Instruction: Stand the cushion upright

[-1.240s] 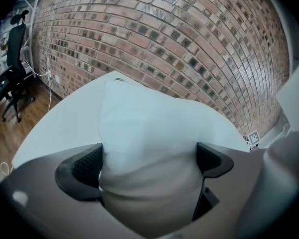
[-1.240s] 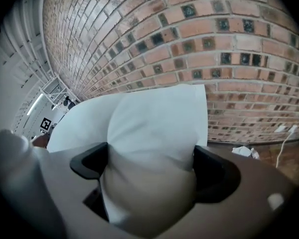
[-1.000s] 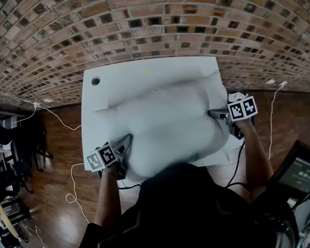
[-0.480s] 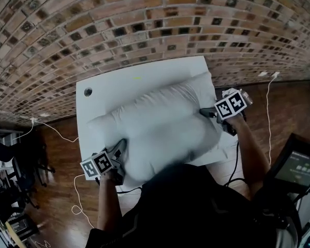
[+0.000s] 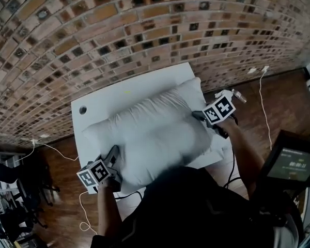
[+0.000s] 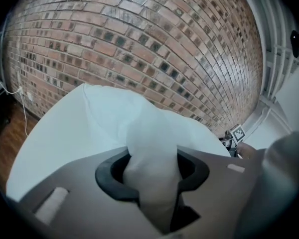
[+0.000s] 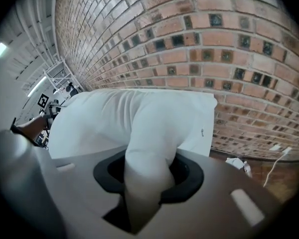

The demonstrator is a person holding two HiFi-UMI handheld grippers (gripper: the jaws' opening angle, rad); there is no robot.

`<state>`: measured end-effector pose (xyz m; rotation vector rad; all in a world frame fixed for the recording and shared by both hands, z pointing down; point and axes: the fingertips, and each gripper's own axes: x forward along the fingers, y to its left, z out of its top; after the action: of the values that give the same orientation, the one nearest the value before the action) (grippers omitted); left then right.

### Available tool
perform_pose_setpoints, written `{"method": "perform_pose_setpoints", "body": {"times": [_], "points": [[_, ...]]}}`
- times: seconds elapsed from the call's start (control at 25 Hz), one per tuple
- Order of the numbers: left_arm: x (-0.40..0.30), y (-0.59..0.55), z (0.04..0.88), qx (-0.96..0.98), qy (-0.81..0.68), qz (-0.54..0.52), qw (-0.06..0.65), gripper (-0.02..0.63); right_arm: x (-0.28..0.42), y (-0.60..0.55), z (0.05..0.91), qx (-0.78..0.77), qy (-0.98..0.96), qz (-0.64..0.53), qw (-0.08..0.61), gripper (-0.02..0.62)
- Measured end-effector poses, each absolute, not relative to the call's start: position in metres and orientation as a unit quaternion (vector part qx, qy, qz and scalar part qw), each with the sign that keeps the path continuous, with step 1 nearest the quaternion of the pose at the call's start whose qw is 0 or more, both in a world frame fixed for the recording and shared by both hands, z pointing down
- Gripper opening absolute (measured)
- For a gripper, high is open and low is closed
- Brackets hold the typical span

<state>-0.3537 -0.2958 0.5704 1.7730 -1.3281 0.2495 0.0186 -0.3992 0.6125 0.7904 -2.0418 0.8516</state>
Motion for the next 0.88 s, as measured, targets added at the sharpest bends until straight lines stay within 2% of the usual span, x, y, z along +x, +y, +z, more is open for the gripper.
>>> {"method": "perform_pose_setpoints", "body": {"times": [0.24,0.4,0.56,0.88], "points": [[-0.346,-0.317,0.54,0.739,-0.546,0.102,0.382,0.125,0.027,-0.404,0.597,0.34,-0.806,0.306,0.377,0.098],[-0.34,-0.331,0.52,0.758,-0.545,0.097,0.344,0.112,0.036,-0.404,0.583,0.364,-0.808,0.291,0.361,0.091],[-0.323,-0.344,0.492,0.778,-0.542,0.082,0.306,0.104,0.048,-0.416,0.555,0.4,-0.814,0.267,0.326,0.087],[-0.3,-0.39,0.407,0.813,-0.555,0.051,0.17,0.107,0.072,-0.457,0.463,0.48,-0.828,0.168,0.233,0.091]]}}
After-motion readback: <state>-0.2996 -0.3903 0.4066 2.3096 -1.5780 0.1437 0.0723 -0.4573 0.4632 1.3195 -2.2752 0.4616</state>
